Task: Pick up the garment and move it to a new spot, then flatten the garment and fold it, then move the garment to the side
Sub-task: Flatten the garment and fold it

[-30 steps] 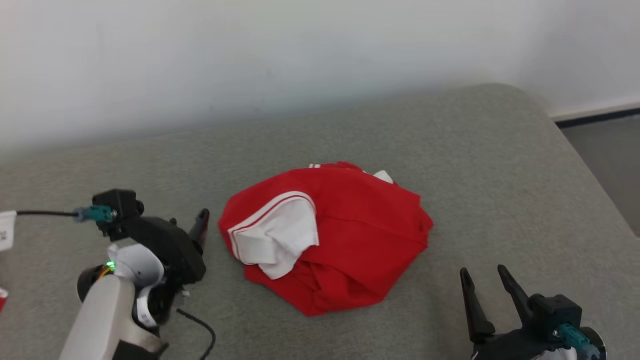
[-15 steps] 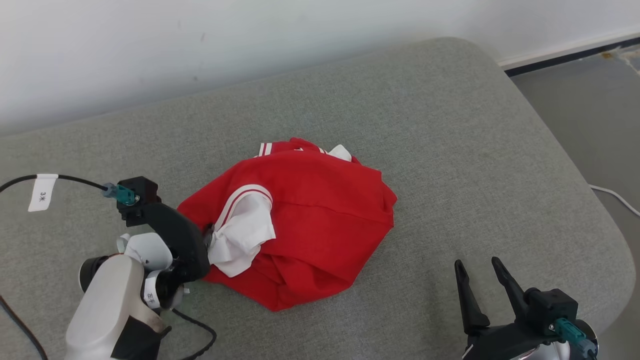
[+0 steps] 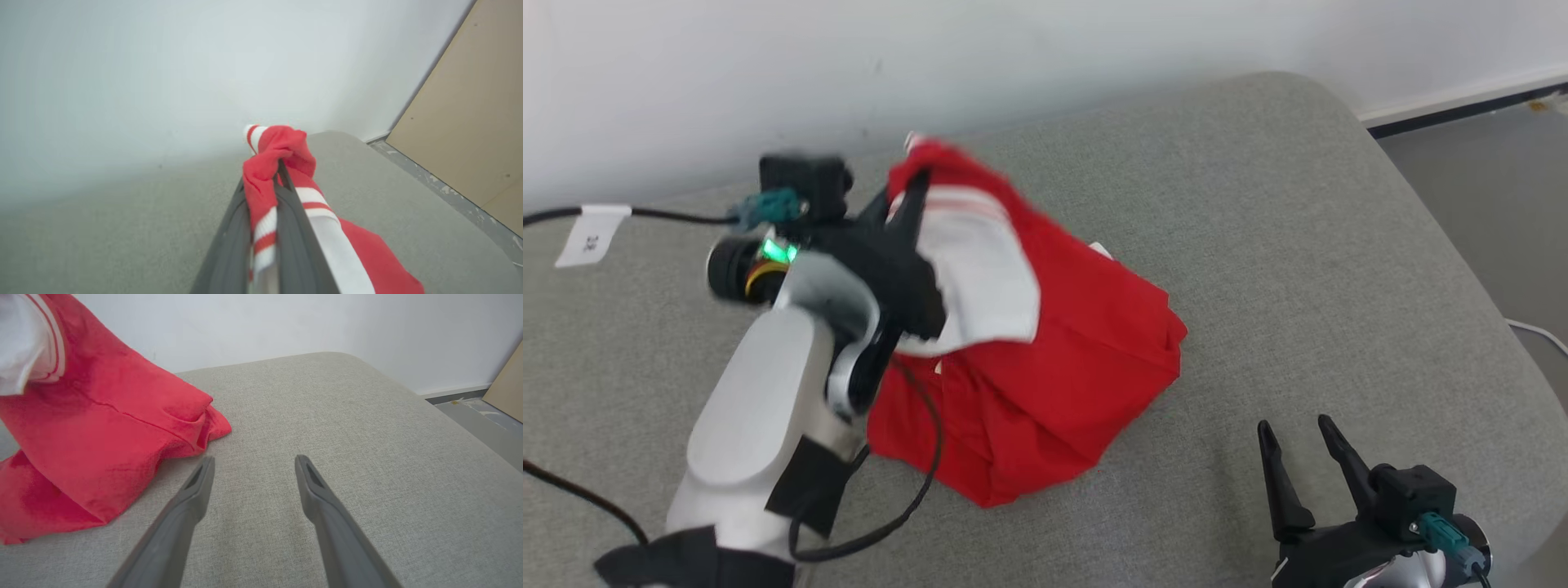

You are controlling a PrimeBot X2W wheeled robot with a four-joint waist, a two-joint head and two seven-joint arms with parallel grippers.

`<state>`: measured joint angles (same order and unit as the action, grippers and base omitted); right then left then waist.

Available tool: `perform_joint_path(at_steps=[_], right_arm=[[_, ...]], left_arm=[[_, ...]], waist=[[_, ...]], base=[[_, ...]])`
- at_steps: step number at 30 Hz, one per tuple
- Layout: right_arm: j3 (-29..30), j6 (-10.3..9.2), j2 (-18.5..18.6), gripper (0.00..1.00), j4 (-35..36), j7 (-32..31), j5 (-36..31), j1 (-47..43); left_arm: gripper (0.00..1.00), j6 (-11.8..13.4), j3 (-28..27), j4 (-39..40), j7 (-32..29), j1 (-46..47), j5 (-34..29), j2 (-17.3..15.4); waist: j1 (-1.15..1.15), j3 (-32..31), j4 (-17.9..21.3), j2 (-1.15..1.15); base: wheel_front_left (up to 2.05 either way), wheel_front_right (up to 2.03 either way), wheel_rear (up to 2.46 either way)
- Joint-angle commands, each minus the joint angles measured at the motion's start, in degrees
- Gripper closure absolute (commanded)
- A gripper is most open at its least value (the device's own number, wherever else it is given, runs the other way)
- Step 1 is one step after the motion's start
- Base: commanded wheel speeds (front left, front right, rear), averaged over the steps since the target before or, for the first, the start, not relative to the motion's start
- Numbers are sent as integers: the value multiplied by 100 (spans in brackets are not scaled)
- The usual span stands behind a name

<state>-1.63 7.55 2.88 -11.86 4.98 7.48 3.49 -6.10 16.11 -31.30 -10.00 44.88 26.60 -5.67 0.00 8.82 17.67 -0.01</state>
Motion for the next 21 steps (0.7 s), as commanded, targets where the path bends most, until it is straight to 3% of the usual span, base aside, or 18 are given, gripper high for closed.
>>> perform_joint_path(at_steps=[1,6,10,15,16,21], right_arm=[[-12,-12,0,0,13,-18,-18,1],[-73,-12,2,0,20,-72,-51,-38],[-108,-12,3,0,-16,-70,-27,-86],[-11,-12,4,0,-22,-55,-45,-192],[13,-12,0,0,-13,-51,-56,-221],[53,-12,2,0,61,-59,-64,-277]], left_arm=[[100,-34,47,112,140,178,-69,50],[100,-75,423,663,860,838,-8,242],[100,117,704,1108,1347,1256,403,283],[100,765,1115,1558,1691,1462,1196,276],[100,1000,1241,1660,1693,1377,1510,272],[100,1564,1292,1375,1485,790,1636,140]], waist=[[0,-73,-50,1],[0,-238,-31,1],[0,-399,37,1],[0,-532,-30,1],[0,-568,-109,1],[0,-601,-463,1]], base=[[0,0,0],[0,0,0],[0,0,0],[0,0,0],[0,0,0],[0,0,0]])
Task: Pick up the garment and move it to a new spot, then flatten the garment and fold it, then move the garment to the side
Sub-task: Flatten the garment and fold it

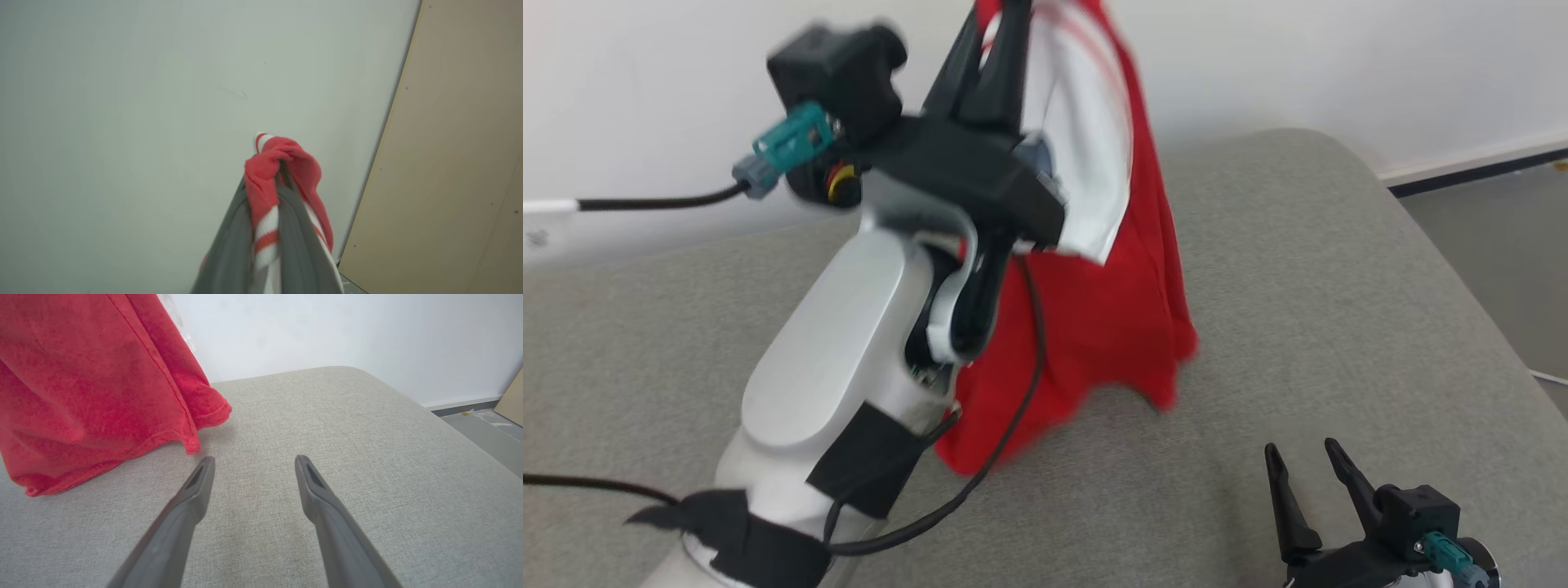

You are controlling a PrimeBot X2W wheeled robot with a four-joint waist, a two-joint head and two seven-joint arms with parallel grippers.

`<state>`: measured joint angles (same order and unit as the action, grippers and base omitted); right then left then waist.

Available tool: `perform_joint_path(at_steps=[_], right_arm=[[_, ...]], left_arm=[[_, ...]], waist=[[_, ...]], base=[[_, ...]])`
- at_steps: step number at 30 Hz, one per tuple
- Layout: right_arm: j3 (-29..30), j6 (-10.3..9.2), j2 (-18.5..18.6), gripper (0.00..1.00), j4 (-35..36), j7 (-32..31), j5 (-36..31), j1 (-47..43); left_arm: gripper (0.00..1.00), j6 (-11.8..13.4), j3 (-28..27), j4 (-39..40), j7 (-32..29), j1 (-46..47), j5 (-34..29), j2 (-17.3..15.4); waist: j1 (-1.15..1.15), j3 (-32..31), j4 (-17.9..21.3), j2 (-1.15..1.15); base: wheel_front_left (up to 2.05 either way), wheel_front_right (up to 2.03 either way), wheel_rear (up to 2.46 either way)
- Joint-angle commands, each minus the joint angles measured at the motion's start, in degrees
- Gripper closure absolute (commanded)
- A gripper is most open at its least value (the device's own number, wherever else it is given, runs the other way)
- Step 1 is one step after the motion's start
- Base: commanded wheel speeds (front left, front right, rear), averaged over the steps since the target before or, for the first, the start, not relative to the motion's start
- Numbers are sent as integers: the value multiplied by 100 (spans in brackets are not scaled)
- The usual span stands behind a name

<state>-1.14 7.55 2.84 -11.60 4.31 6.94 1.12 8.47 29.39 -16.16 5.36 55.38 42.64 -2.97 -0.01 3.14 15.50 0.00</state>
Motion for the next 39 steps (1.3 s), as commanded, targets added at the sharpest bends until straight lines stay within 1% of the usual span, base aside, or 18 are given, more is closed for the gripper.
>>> perform_joint_path(at_steps=[1,2,4,6,7,11,13,19,20,21,26,31,33,35,37,39], right_arm=[[-9,-12,4,0,51,-3,-13,-42],[-9,-12,4,0,51,-3,-13,-42],[-33,-12,6,0,73,-18,-1,-36],[-63,-12,7,0,85,-35,-1,-16],[-98,-12,6,0,89,-45,1,7],[-182,-12,7,0,84,-58,-2,113],[-236,-12,7,0,86,-64,-2,129],[-304,-12,6,0,87,-89,6,208],[-302,-12,7,0,83,-89,3,210],[-297,-12,8,0,80,-88,-3,210],[-241,-12,6,0,105,-109,-52,174],[-187,-12,7,0,171,-143,-98,130],[-155,-12,6,0,215,-151,-108,87],[-124,-12,8,0,252,-164,-119,29],[-86,-12,6,0,270,-160,-127,5],[-47,-12,5,0,300,-169,-137,4]], left_arm=[[100,199,-62,-258,-126,-420,53,-211],[100,199,-62,-258,-126,-420,53,-211],[100,386,-93,-581,-280,-737,40,-424],[100,515,-93,-928,-477,-1025,97,-578],[100,558,-83,-1109,-585,-1151,109,-669],[100,665,-82,-1793,-899,-1515,208,-836],[100,689,-100,-2084,-921,-1579,227,-886],[100,768,-197,-2767,-722,-1642,240,-984],[69,713,-190,-2846,-698,-1652,256,-967],[0,666,-212,-2913,-708,-1671,319,-928],[0,424,-340,-3145,-395,-1723,462,-967],[0,314,-473,-3197,-213,-2043,559,-1133],[0,269,-526,-3090,-135,-2285,648,-1154],[0,193,-590,-2867,-103,-2585,790,-1095],[0,83,-579,-2608,-178,-2887,920,-1067],[0,30,-468,-2313,-222,-3138,878,-1022]], waist=[[1,-33,-318,0],[1,-33,-318,0],[1,-17,-475,0],[1,7,-621,0],[1,23,-681,0],[1,74,-882,0],[1,90,-935,0],[1,109,-1002,0],[1,108,-1008,0],[1,109,-1015,0],[1,120,-1069,0],[1,110,-1153,0],[1,104,-1193,0],[1,101,-1241,0],[1,118,-1290,0],[1,144,-1342,0]], base=[[0,0,0],[0,0,0],[0,0,0],[0,0,0],[0,0,0],[0,0,0],[0,0,0],[0,0,0],[0,0,0],[0,0,0],[0,0,0],[0,0,0],[0,0,0],[0,0,0],[0,0,0],[0,0,0]])
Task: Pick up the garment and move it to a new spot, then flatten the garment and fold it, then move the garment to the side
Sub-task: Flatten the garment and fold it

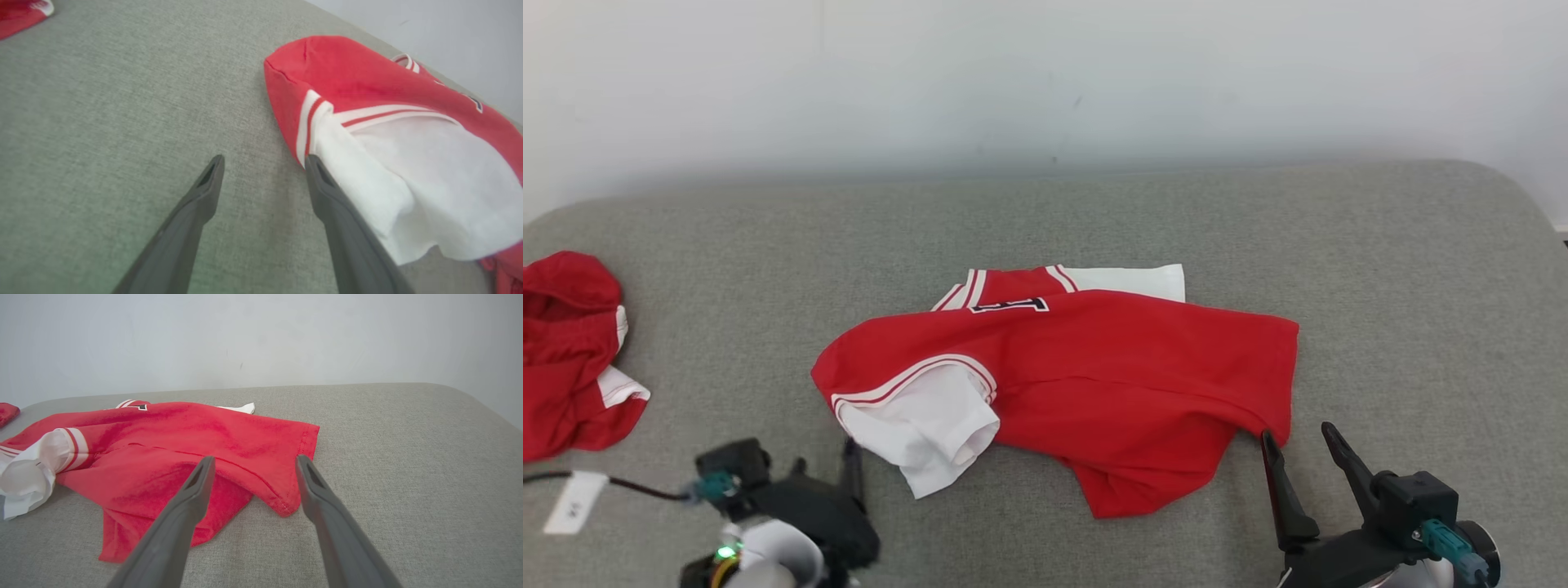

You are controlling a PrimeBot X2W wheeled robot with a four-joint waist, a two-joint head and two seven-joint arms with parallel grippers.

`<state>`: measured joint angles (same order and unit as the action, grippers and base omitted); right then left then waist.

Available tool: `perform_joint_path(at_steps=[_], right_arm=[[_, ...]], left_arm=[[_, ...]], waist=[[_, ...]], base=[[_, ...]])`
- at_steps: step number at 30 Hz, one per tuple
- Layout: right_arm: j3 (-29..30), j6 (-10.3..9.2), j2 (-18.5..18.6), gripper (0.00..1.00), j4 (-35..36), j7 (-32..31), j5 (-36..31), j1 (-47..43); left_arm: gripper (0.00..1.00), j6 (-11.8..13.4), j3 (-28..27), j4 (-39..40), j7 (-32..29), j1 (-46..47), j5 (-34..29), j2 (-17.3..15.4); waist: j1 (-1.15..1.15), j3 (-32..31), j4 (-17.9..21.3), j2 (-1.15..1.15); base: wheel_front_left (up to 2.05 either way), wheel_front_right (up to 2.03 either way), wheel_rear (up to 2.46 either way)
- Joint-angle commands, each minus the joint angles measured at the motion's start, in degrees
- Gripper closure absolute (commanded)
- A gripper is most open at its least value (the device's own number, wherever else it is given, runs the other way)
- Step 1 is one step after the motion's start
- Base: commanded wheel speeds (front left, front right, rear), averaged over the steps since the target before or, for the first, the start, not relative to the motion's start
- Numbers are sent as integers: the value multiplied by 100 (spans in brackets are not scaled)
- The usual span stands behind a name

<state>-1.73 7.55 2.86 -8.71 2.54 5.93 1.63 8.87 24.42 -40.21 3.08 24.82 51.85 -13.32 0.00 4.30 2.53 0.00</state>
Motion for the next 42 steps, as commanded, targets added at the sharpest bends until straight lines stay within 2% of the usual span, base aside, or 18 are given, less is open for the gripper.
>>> perform_joint_path(at_steps=[1,5,13,20,28,30,31,33,34,36,42], right_arm=[[12,-12,3,0,11,8,-36,-47],[64,-12,4,0,75,-38,-68,-26],[89,-12,4,0,64,-40,-105,40],[43,-12,4,0,20,-53,-109,47],[1,-12,4,0,-22,-48,-100,45],[-20,-12,5,0,-26,-63,-127,66],[-30,-12,5,0,-32,-77,-139,83],[-9,-12,5,0,-75,-147,-174,137],[19,-12,6,0,-97,-215,-213,169],[36,-12,5,0,-148,-358,-259,244],[230,-12,7,0,-356,-849,-323,505]], left_arm=[[0,-11,30,91,6,-82,-43,12],[0,131,334,807,11,-526,-215,143],[0,385,645,1317,-112,-763,-467,162],[0,589,750,1255,-239,-793,-585,41],[0,514,960,1121,-368,-695,-676,53],[16,519,988,1066,-340,-621,-725,80],[51,507,996,1037,-326,-592,-727,95],[65,477,997,990,-274,-562,-746,114],[84,471,993,971,-245,-541,-739,124],[100,428,981,914,-199,-470,-720,143],[100,272,1030,748,-158,-344,-671,242]], waist=[[0,28,-45,0],[0,67,-113,0],[0,114,-39,0],[0,112,74,0],[0,96,109,0],[0,96,103,0],[0,97,100,0],[0,102,101,0],[0,103,103,0],[0,106,104,0],[0,144,78,0]], base=[[0,0,0],[0,0,0],[0,0,0],[0,0,0],[0,0,0],[0,0,0],[0,0,0],[0,0,0],[0,0,0],[0,0,0],[0,0,0]])
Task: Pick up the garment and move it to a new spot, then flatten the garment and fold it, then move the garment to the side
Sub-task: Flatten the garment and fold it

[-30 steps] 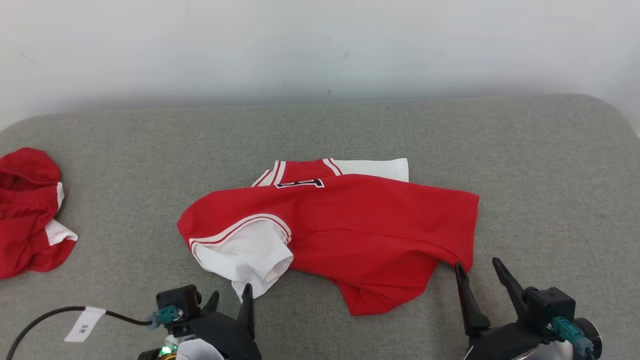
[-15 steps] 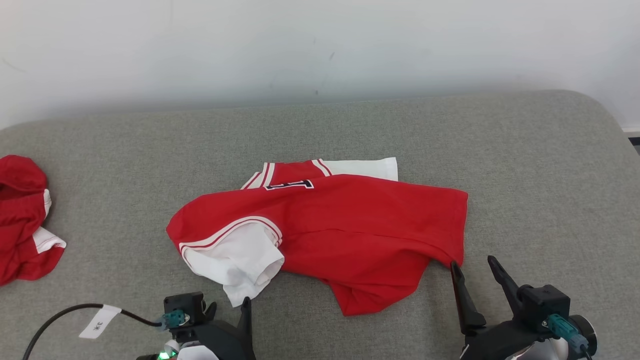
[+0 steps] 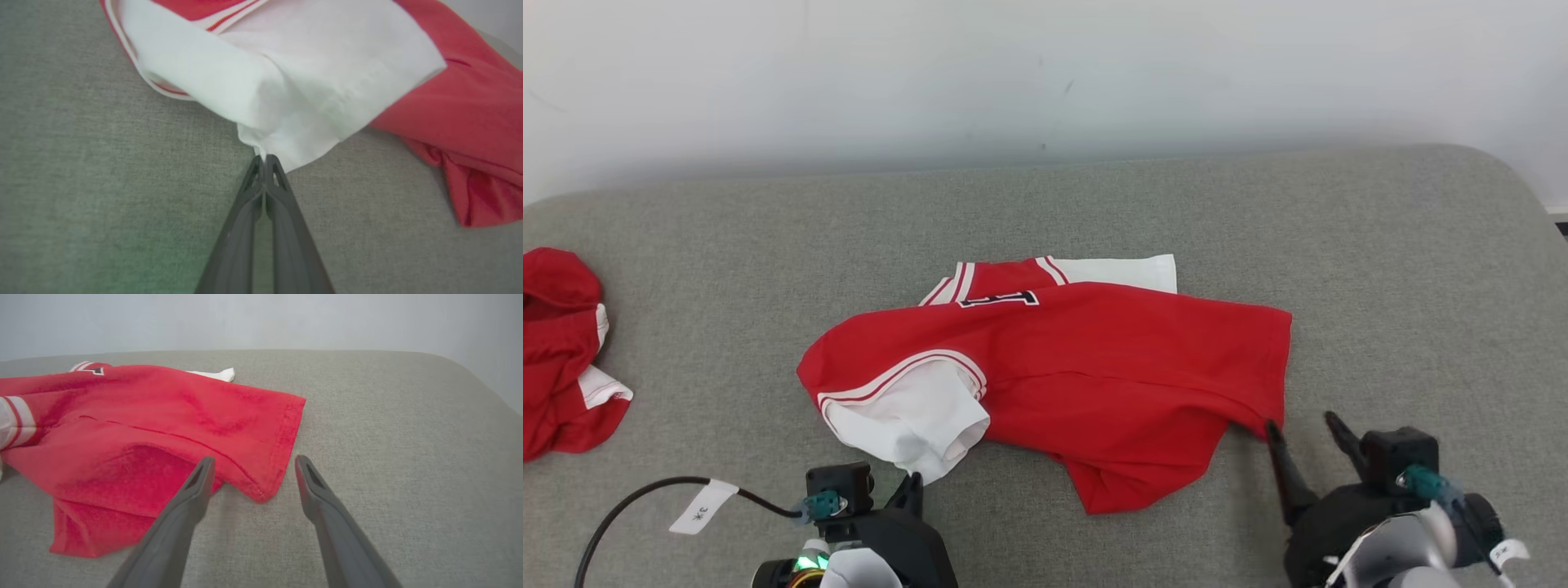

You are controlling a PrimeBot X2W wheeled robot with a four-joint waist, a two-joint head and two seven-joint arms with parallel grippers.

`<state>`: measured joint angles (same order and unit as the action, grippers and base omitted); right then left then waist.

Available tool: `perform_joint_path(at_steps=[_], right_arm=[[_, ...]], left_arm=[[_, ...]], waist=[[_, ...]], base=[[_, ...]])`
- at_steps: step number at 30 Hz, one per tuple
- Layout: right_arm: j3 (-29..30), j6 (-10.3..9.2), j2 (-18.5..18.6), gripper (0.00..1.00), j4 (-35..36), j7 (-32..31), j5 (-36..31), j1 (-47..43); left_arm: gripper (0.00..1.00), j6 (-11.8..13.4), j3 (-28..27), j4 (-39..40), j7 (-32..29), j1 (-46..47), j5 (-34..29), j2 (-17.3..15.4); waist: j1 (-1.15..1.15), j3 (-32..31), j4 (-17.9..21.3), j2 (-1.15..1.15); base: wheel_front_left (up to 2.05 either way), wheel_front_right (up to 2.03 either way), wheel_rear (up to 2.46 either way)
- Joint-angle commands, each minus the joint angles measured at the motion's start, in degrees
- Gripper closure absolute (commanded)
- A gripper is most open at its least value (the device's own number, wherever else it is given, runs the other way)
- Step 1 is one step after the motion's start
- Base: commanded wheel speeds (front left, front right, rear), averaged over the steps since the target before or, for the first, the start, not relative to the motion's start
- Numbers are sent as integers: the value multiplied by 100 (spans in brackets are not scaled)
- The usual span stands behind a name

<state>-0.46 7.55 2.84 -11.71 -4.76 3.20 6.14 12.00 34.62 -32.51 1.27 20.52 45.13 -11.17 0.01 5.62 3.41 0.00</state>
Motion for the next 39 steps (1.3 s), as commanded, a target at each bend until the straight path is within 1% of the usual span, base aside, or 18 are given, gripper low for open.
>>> perform_joint_path(at_steps=[1,5,7,13,20,21,22,23,25,26,29,30,32,34,35,36,38,39], right_arm=[[189,-12,12,0,-114,-253,-112,97],[550,-12,7,0,-288,-781,-221,279],[629,-12,3,0,-355,-988,-242,296],[738,-12,4,0,-503,-1255,-308,431],[763,-12,3,0,-723,-1329,-330,601],[755,-12,3,2,-753,-1346,-327,622],[753,-12,7,9,-785,-1372,-290,649],[758,-12,8,13,-822,-1384,-269,672],[750,-12,6,31,-890,-1426,-261,683],[734,-12,5,34,-910,-1423,-249,683],[718,-12,8,34,-998,-1397,-241,748],[713,-12,7,36,-1032,-1399,-251,771],[706,-12,5,47,-1088,-1405,-259,788],[703,-12,5,47,-1125,-1400,-255,795],[699,-12,5,53,-1150,-1396,-256,818],[697,-12,6,63,-1169,-1391,-261,848],[689,-13,6,100,-1199,-1357,-277,884],[687,-13,8,100,-1195,-1339,-270,888]], left_arm=[[100,-70,15,-40,31,110,1,39],[100,-122,-81,-122,104,118,108,33],[100,-139,-87,-138,115,119,136,29],[100,-120,-76,-151,137,151,149,44],[100,-152,-60,-128,153,159,163,36],[100,-161,-61,-129,152,160,169,29],[100,-167,-63,-131,151,166,177,26],[100,-168,-61,-131,148,176,183,28],[100,-158,-57,-133,143,193,194,31],[100,-154,-60,-134,147,198,198,32],[100,-139,-62,-129,155,208,205,34],[100,-135,-60,-125,156,210,205,32],[100,-139,-61,-122,173,211,210,21],[100,-150,-67,-137,186,223,217,16],[100,-154,-69,-140,192,228,220,15],[100,-158,-71,-142,197,232,224,13],[100,-162,-66,-149,208,240,228,16],[100,-156,-69,-136,239,241,227,22]], waist=[[-1,28,-19,0],[-1,97,-97,0],[-1,124,-137,0],[-1,178,-238,0],[-1,261,-348,0],[-1,270,-362,0],[-1,280,-376,0],[-1,291,-392,0],[-1,312,-423,0],[-1,320,-435,0],[-1,345,-472,0],[-1,352,-482,0],[-1,362,-501,0],[-1,371,-514,0],[-1,377,-519,0],[-1,381,-523,0],[-1,382,-531,0],[-1,378,-532,0]], base=[[0,0,0],[0,0,0],[0,0,0],[0,0,0],[0,0,0],[0,0,0],[0,0,0],[0,0,0],[0,0,0],[0,0,0],[0,0,0],[0,0,0],[0,0,0],[0,0,0],[0,0,0],[0,0,0],[0,0,0],[0,0,0]])
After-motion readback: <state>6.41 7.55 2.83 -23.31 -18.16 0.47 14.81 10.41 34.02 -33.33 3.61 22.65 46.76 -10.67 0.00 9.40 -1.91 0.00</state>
